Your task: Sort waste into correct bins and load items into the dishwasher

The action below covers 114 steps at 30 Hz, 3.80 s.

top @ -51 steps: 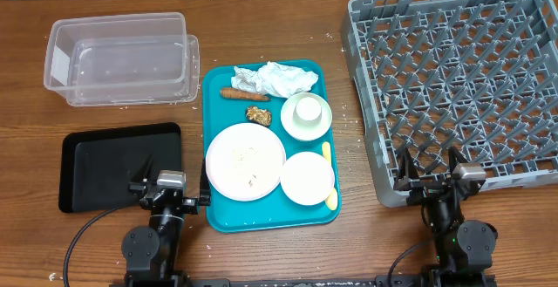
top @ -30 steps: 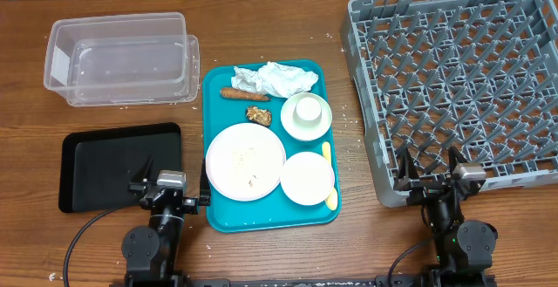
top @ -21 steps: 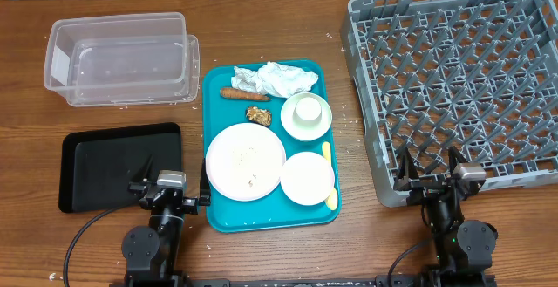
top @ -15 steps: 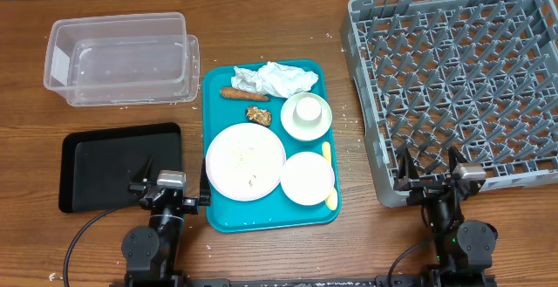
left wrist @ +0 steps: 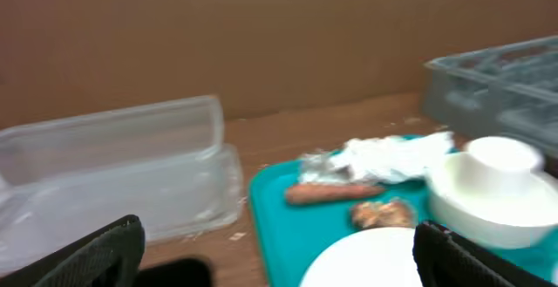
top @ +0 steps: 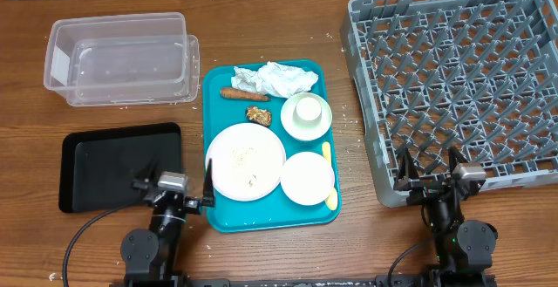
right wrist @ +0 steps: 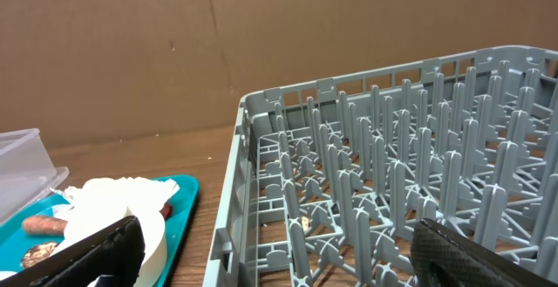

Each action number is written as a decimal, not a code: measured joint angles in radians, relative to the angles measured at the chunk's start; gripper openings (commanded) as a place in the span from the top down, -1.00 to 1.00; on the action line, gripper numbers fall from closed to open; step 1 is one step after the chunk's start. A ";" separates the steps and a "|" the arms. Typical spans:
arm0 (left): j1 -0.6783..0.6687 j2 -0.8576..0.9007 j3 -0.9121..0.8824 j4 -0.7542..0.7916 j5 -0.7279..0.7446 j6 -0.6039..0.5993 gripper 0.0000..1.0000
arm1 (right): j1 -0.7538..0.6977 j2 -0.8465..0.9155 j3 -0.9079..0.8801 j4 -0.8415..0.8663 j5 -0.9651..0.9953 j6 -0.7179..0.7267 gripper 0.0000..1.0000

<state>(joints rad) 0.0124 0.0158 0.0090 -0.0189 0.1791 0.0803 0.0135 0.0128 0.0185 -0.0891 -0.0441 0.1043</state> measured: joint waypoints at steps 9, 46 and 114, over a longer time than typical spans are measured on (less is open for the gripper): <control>0.000 -0.001 0.000 0.306 0.296 -0.086 -1.00 | 0.000 0.000 0.000 0.000 0.000 0.000 -1.00; -0.079 1.525 1.297 -0.842 0.475 -0.026 -1.00 | 0.000 -0.003 0.000 0.000 0.000 0.000 -1.00; -0.523 1.953 1.307 -0.834 -0.201 -0.596 -0.99 | 0.000 -0.003 0.000 0.000 0.000 0.000 -1.00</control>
<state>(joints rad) -0.5110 1.9690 1.3163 -0.8524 -0.0216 -0.5159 0.0139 0.0101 0.0185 -0.0887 -0.0441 0.1043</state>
